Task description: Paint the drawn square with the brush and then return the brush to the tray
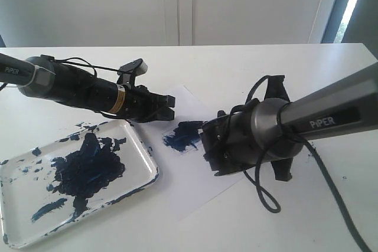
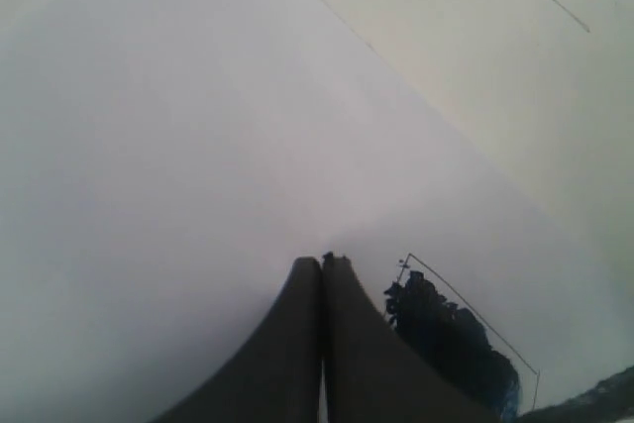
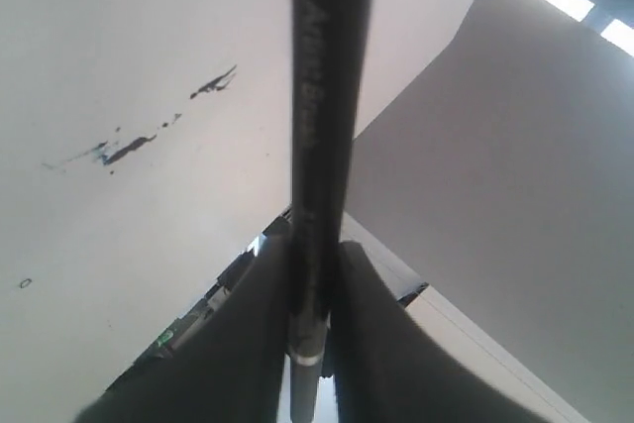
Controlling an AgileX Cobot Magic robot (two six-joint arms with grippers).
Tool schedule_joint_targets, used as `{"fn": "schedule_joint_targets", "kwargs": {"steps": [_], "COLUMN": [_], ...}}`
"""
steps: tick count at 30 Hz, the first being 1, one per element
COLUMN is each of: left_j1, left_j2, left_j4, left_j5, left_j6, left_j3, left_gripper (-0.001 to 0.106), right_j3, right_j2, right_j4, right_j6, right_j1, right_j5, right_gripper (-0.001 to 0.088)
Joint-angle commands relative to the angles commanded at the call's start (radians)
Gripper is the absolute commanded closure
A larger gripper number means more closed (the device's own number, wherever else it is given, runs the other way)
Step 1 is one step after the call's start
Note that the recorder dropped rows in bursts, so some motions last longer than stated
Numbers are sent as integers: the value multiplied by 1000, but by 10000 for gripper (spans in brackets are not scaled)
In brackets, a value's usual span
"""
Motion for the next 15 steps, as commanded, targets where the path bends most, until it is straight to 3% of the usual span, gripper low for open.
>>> {"fn": "schedule_joint_targets", "kwargs": {"steps": [5, 15], "left_j1": [32, 41], "left_j2": [0, 0], "left_j4": [-4, -8], "left_j5": [-41, -59], "left_j6": [0, 0], "left_j3": [0, 0], "left_gripper": [1053, 1053], "right_j3": [78, 87], "right_j2": [-31, -8], "right_j4": [0, -118], "right_j6": [2, 36], "right_j1": [0, 0], "right_j5": [0, 0], "right_gripper": [868, 868]}}
